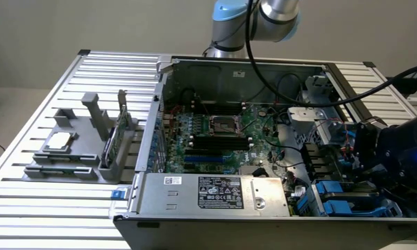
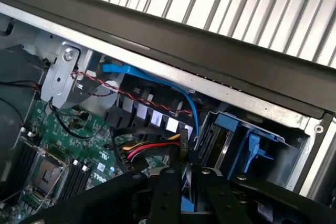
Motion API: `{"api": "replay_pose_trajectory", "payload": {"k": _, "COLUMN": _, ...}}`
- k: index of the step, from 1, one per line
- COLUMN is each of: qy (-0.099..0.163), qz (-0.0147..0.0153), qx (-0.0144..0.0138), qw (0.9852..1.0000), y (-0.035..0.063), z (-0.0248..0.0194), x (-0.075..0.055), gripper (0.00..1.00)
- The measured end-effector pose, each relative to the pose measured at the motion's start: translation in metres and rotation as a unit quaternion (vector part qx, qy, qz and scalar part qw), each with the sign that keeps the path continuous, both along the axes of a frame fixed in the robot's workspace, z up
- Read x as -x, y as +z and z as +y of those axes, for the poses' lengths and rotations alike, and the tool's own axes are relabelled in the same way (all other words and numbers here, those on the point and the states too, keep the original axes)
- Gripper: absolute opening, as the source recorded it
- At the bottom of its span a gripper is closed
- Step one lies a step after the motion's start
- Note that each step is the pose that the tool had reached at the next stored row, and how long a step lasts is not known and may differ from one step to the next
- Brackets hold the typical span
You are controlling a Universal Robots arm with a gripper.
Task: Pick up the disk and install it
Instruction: 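Insert the first disk wire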
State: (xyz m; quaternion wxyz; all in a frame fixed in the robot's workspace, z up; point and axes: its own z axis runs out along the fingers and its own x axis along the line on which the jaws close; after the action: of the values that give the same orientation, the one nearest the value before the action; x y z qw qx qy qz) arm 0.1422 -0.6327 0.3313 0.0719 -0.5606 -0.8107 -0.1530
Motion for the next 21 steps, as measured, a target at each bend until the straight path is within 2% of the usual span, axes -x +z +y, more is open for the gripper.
{"api": "replay_pose_trajectory", "payload": {"k": 8, "qy": -0.019, "qz": 0.0086, "qx": 0.0012, "qw": 0.9998, "y": 0.0062, "z": -0.0028, "x": 0.0000, "gripper": 0.17}}
{"api": "replay_pose_trajectory", "payload": {"k": 11, "qy": -0.027, "qz": 0.0120, "qx": 0.0037, "qw": 0.9996, "y": 0.0072, "z": -0.0037, "x": -0.0001, "gripper": 0.17}}
{"api": "replay_pose_trajectory", "payload": {"k": 13, "qy": -0.032, "qz": 0.0136, "qx": 0.0076, "qw": 0.9994, "y": 0.0074, "z": -0.0040, "x": -0.0001, "gripper": 0.17}}
{"api": "replay_pose_trajectory", "payload": {"k": 17, "qy": -0.044, "qz": 0.0156, "qx": 0.0198, "qw": 0.9987, "y": 0.0074, "z": -0.0042, "x": -0.0001, "gripper": 0.17}}
{"api": "replay_pose_trajectory", "payload": {"k": 21, "qy": -0.058, "qz": 0.0180, "qx": 0.0305, "qw": 0.9977, "y": 0.0074, "z": -0.0044, "x": -0.0001, "gripper": 0.17}}
